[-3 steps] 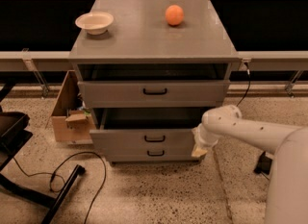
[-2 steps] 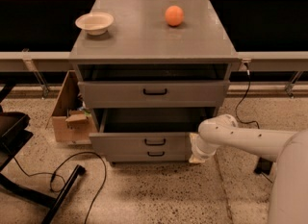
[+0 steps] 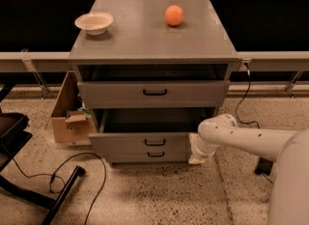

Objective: Open middle drawer

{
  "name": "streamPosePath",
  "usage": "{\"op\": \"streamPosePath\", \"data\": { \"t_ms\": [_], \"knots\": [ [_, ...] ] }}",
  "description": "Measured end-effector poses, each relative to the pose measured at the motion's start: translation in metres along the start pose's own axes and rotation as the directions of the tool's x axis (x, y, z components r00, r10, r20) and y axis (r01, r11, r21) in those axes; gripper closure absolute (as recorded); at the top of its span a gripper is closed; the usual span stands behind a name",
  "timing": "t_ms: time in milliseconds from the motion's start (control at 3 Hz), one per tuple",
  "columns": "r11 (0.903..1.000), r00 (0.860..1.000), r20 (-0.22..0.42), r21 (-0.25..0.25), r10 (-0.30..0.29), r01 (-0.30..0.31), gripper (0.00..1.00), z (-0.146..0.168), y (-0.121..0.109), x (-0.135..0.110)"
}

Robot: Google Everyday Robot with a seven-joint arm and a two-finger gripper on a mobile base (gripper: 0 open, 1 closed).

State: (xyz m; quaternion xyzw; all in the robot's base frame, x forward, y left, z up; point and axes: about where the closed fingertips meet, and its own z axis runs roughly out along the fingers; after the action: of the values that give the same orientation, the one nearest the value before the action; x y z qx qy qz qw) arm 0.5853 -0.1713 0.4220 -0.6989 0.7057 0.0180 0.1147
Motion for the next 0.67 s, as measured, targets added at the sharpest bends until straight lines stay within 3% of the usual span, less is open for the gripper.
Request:
{"op": "streamPosePath", "data": {
  "t_ms": [667],
  "knots": [
    [1.0000, 1.000, 0.000, 0.000, 0.000, 0.000, 0.00, 0.0000, 0.0000, 0.0000]
  ]
}}
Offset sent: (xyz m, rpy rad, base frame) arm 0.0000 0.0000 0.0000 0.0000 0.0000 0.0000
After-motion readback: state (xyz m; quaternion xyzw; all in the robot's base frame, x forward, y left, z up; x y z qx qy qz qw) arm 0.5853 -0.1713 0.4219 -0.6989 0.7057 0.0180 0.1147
